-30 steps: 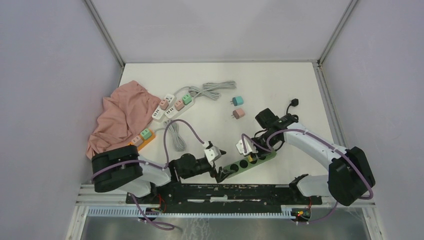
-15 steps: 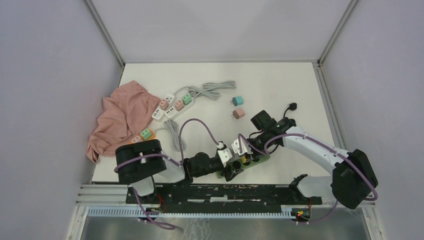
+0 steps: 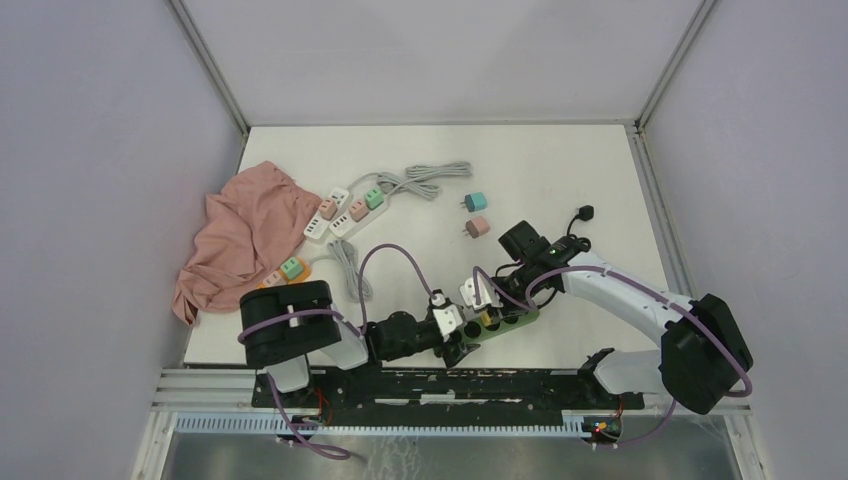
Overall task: Pull the plug off the socket
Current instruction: Remove the plug from the socket.
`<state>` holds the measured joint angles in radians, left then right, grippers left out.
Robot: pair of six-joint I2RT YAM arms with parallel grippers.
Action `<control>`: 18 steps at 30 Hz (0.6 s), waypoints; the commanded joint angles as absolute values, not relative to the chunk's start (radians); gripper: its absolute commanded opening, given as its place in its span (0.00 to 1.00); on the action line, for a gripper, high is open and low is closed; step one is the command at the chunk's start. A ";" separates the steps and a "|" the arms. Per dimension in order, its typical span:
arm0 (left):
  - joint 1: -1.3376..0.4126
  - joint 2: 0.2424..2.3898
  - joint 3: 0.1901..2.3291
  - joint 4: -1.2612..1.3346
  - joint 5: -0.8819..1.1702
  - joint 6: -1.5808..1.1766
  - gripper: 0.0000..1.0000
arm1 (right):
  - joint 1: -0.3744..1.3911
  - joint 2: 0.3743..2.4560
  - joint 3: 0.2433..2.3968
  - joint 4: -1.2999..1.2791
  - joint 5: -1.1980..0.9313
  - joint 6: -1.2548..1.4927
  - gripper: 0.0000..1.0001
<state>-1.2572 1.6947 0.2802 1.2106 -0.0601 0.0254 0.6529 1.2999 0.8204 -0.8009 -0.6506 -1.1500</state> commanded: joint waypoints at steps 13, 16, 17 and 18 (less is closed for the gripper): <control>-1.287 1.796 0.302 1.278 -0.111 0.122 0.87 | 0.660 1.315 0.829 -0.751 -0.710 -1.121 0.00; -1.287 1.826 0.315 1.282 -0.113 0.108 0.78 | 0.660 1.313 0.830 -0.750 -0.716 -1.121 0.00; -1.288 1.831 0.312 1.293 -0.115 0.100 0.71 | 0.660 1.312 0.831 -0.751 -0.719 -1.122 0.00; -1.287 1.834 0.308 1.298 -0.117 0.092 0.61 | 0.660 1.312 0.830 -0.753 -0.723 -1.121 0.00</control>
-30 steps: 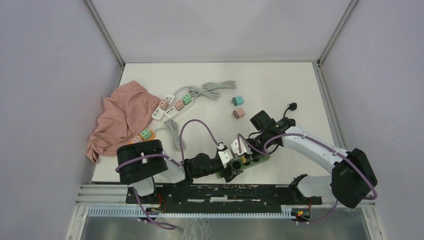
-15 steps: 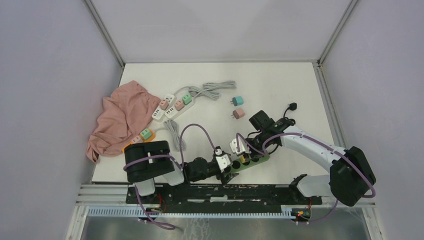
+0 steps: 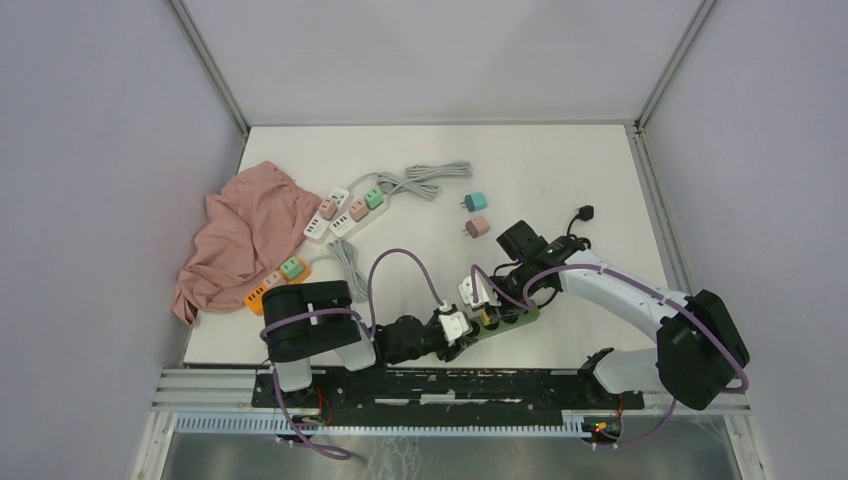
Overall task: Pull the plug off the socket
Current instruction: Remove the plug from the socket.
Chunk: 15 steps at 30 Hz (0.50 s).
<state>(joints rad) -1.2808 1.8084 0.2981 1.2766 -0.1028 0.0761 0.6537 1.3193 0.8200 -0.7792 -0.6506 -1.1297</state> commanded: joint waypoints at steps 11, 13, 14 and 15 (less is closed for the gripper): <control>-1.287 1.859 0.315 1.260 -0.095 0.067 0.40 | 0.665 1.296 0.827 -0.752 -0.779 -1.118 0.00; -1.288 1.864 0.317 1.257 -0.084 0.062 0.19 | 0.666 1.296 0.831 -0.741 -0.805 -1.096 0.00; -1.287 1.867 0.317 1.258 -0.080 0.061 0.09 | 0.666 1.295 0.834 -0.733 -0.819 -1.081 0.00; -1.287 1.871 0.317 1.259 -0.077 0.059 0.04 | 0.666 1.295 0.838 -0.718 -0.836 -1.055 0.00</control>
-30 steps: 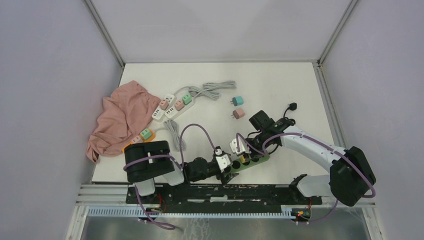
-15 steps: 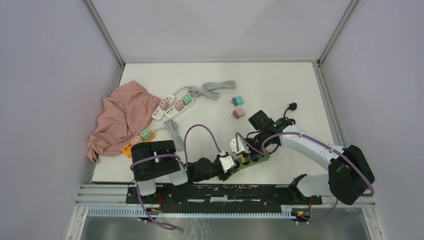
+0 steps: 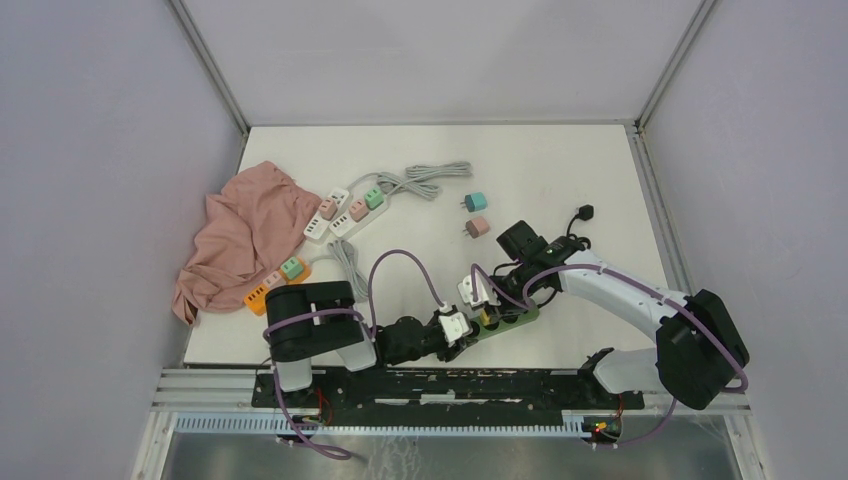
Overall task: Pull the plug off the socket
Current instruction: Remove the plug from the socket.
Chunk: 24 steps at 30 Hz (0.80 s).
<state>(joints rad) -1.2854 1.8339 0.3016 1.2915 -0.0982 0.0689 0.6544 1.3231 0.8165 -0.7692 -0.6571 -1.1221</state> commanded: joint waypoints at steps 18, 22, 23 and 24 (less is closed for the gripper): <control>-1.281 1.898 0.309 1.276 -0.043 0.044 0.03 | 0.585 1.289 0.813 -0.939 -0.912 -1.345 0.00; -1.280 1.892 0.319 1.260 -0.033 0.045 0.03 | 0.647 1.323 0.830 -0.787 -0.950 -1.128 0.00; -1.279 1.891 0.320 1.258 -0.033 0.042 0.03 | 0.654 1.325 0.833 -0.743 -0.956 -1.069 0.00; -1.279 1.891 0.320 1.259 -0.032 0.042 0.03 | 0.658 1.330 0.835 -0.701 -0.947 -1.001 0.00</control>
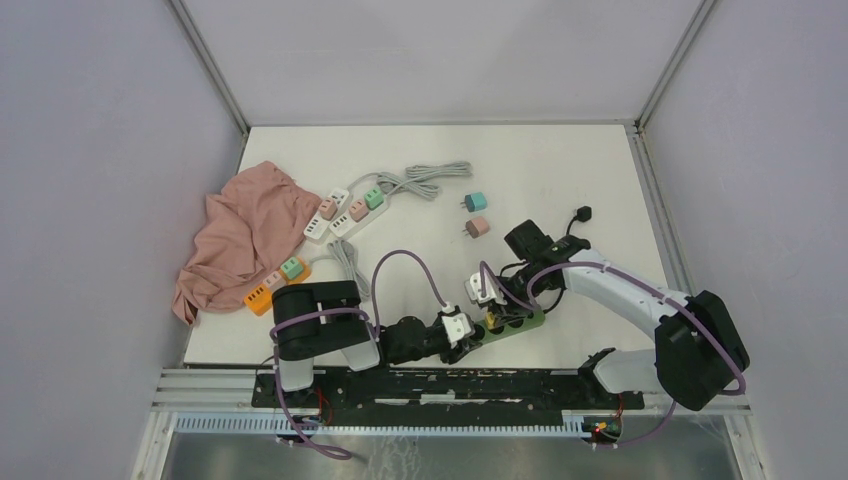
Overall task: Pull the plug off the socket
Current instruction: Remove the plug from the socket.
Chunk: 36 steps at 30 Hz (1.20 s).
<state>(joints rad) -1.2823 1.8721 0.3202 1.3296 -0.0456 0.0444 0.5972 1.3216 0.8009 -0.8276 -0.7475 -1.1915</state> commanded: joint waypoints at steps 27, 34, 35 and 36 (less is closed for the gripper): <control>-1.266 1.908 0.323 1.267 -0.010 0.026 0.03 | 0.624 1.338 0.851 -0.538 -0.796 -0.780 0.00; -1.259 1.920 0.313 1.277 -0.008 0.020 0.03 | 0.504 1.278 0.827 -0.729 -0.829 -1.061 0.00; -1.257 1.922 0.310 1.282 -0.007 0.017 0.03 | 0.503 1.273 0.824 -0.785 -0.873 -1.124 0.00; -1.254 1.922 0.307 1.287 -0.005 0.013 0.03 | 0.509 1.274 0.826 -0.836 -0.931 -1.189 0.00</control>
